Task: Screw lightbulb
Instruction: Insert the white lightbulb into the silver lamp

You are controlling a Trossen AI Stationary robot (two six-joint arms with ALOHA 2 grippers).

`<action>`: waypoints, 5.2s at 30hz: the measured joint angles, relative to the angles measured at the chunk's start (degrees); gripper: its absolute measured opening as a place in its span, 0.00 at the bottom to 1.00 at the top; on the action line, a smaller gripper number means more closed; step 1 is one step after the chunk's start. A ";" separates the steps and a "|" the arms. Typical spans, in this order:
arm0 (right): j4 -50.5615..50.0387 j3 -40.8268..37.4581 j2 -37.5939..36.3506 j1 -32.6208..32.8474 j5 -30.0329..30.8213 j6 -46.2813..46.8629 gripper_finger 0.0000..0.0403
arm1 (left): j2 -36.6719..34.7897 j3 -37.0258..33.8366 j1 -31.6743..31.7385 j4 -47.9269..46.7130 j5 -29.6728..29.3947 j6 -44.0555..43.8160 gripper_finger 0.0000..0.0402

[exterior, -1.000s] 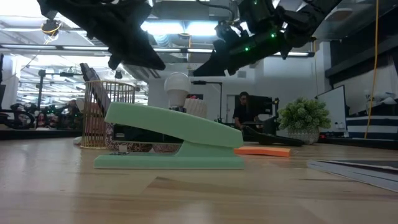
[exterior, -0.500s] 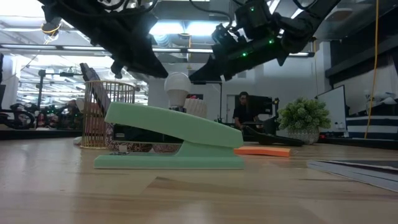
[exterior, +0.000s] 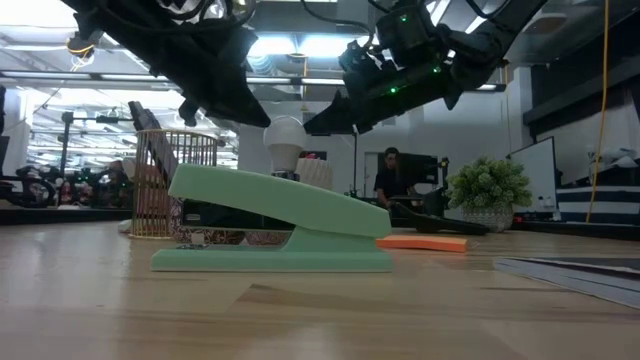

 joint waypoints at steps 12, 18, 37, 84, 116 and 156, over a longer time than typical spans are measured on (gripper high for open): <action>-0.98 0.00 0.00 0.07 -1.84 0.00 0.02 | 0.00 0.00 0.07 -0.59 -0.08 0.00 0.00; -2.14 0.01 -0.04 0.20 -4.60 0.01 0.02 | -0.02 0.00 0.07 -1.64 -1.08 -0.02 0.00; -3.46 0.00 0.00 2.09 -8.57 -0.26 0.02 | -0.01 -0.07 2.52 -1.11 -2.61 -0.04 0.00; -3.59 -0.04 -1.83 1.92 -2.75 -0.28 0.02 | -0.76 0.02 1.83 -3.26 -6.12 0.80 0.00; -0.74 0.02 -0.31 -0.37 3.43 -0.33 0.02 | 1.56 0.02 -1.56 1.47 0.34 3.28 0.00; -2.29 -0.02 -0.28 2.80 -3.94 2.19 0.02 | 1.55 -0.09 -1.11 -1.51 -8.39 0.00 0.00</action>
